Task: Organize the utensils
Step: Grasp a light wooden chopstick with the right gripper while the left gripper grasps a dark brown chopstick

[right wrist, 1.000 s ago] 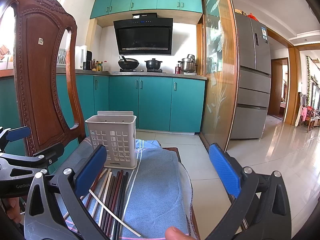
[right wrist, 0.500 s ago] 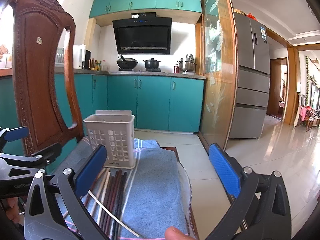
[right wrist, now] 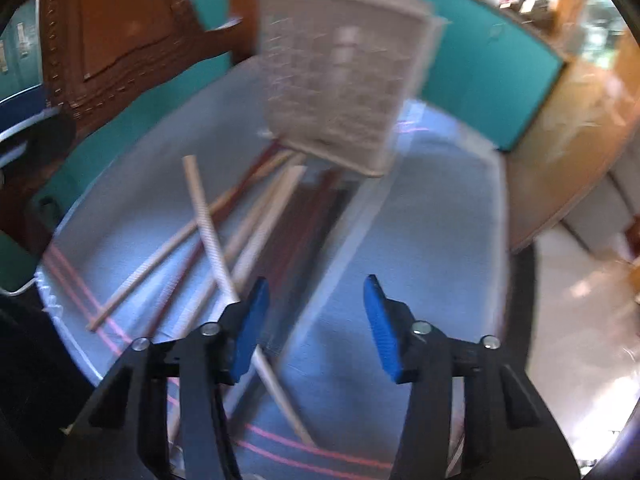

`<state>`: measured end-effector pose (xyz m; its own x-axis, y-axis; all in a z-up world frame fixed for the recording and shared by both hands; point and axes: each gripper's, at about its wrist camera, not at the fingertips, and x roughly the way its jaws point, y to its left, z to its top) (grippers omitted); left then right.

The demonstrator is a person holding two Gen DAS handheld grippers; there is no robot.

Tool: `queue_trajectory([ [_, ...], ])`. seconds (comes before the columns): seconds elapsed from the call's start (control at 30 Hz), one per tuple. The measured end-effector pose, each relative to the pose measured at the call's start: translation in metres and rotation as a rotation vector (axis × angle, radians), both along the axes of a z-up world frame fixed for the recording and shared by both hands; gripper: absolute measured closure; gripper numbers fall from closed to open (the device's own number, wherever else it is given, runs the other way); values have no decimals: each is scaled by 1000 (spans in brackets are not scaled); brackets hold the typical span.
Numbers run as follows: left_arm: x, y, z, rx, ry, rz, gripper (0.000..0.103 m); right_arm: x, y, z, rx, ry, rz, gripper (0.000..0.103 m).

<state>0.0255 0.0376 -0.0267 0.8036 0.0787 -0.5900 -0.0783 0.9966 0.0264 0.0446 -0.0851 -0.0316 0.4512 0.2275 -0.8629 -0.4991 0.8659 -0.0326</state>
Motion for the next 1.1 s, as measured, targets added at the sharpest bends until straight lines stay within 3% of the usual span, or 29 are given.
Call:
queue_trajectory([
  [0.1, -1, 13, 7, -53, -29, 45, 47, 7, 18, 3, 69, 36, 54, 57],
  [0.2, 1, 20, 7, -81, -28, 72, 47, 14, 41, -4, 64, 65, 102, 59],
  [0.37, 11, 17, -3, -87, 9, 72, 47, 17, 54, -20, 86, 119, 112, 90],
  [0.47, 19, 13, -9, -81, 36, 68, 47, 25, 44, -19, 144, 147, 73, 97],
  [0.6, 48, -2, -26, -83, 149, 1, 47, 31, -3, 3, 242, 131, -82, 97],
  [0.73, 86, -27, -47, -39, 249, -87, 52, 31, -55, 5, 232, 159, -232, 97],
  [0.87, 123, -43, -70, -61, 362, -124, 54, 39, -71, -21, 201, 236, -279, 97],
  [1.0, 141, -43, -87, -67, 411, -91, 54, 45, -74, -21, 202, 214, -291, 89],
  [1.1, 147, -41, -97, -93, 443, -75, 65, 49, -84, -23, 210, 184, -298, 85],
])
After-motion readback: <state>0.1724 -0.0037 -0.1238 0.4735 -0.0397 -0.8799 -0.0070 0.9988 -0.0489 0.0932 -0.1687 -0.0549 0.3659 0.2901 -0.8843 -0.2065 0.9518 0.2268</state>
